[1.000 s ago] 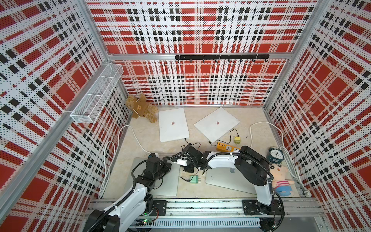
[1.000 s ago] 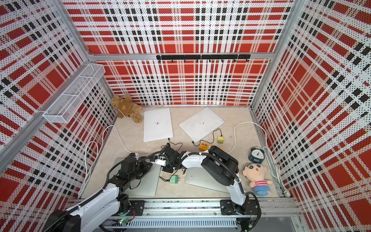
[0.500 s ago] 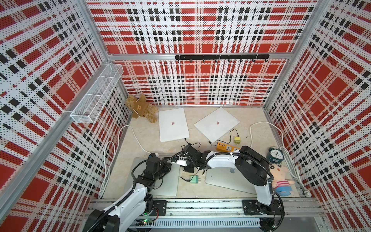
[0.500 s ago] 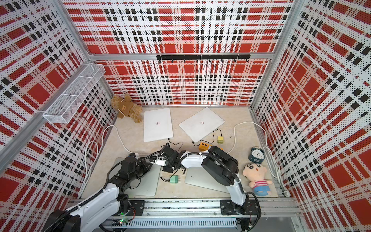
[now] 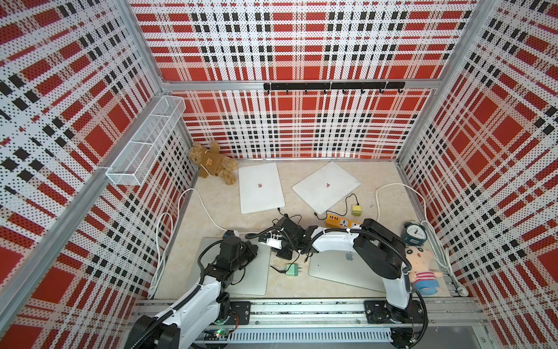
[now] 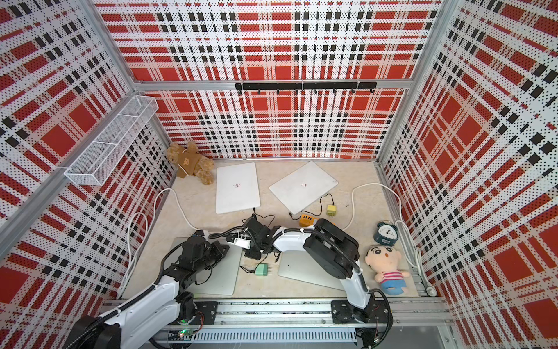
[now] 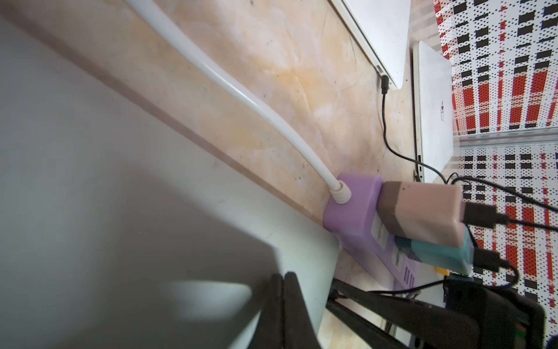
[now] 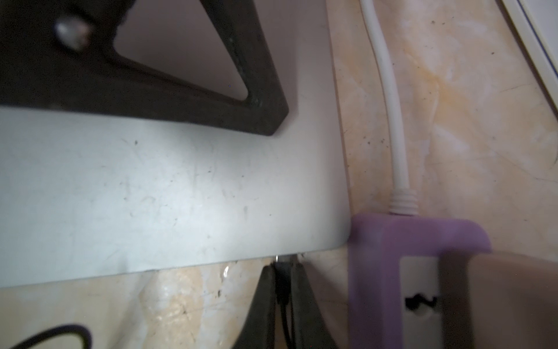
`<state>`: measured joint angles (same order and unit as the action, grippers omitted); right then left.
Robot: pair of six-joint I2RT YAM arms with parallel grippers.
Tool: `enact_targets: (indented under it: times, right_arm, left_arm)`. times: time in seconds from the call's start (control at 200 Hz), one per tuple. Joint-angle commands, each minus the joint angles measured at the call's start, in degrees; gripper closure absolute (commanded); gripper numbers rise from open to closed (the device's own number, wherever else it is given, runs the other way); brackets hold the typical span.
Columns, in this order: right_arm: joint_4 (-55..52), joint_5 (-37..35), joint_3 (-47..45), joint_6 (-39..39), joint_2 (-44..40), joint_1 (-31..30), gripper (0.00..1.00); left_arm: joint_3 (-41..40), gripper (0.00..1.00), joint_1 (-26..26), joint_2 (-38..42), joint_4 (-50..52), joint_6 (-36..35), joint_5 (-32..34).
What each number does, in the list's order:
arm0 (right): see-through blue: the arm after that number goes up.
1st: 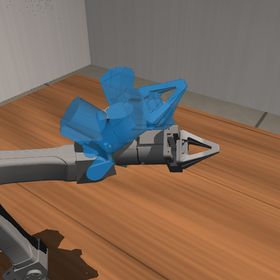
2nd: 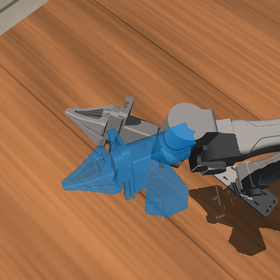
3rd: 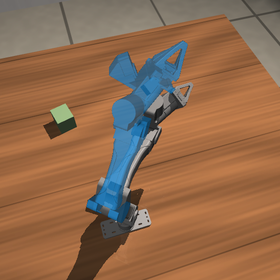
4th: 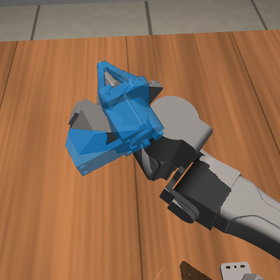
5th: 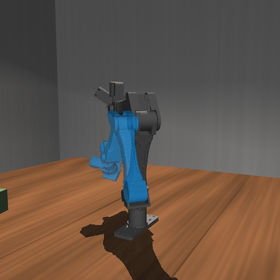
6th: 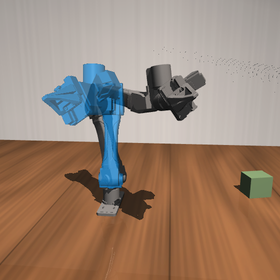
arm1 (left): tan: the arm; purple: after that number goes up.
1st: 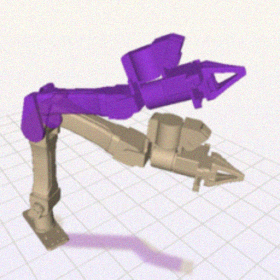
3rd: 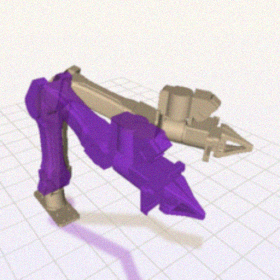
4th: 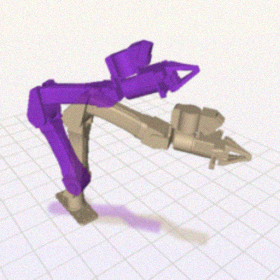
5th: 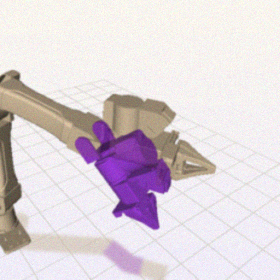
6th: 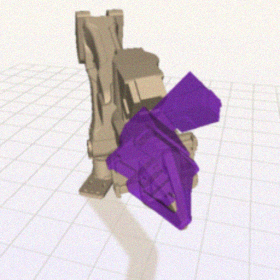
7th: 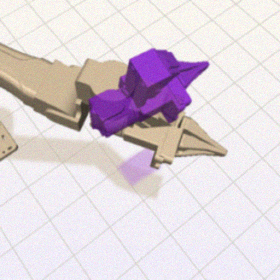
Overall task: Unplug the laptop charger
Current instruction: Remove the charging cable from the laptop, then place the charging cable at the center of the board.
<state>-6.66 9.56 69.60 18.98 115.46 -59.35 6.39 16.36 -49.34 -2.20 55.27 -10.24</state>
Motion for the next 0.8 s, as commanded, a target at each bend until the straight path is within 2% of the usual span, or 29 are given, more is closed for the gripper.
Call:
enact_targets:
  times: [0.0, 0.16, 0.351, 0.797]
  right_arm:
    - [-5.44, -2.69, 1.23, 3.98, 1.04, -0.59, 0.96]
    - [-5.51, -2.92, 1.57, 3.86, 0.91, -0.48, 0.96]
    - [-2.28, 1.18, 0.03, -0.03, 0.52, -0.41, 0.95]
    - [-4.51, -2.86, -0.41, 0.70, -3.27, -0.58, 0.94]
  left_arm:
    - [-1.18, 0.95, 0.43, -0.04, 1.23, -0.53, 0.66]
    - [-1.28, 0.95, 0.52, 0.15, 1.23, -0.43, 0.83]
    - [-1.46, 0.95, 0.58, 0.29, 1.23, -0.33, 0.75]
    - [-1.01, 0.95, 1.39, -0.03, 1.09, -0.16, 1.53]
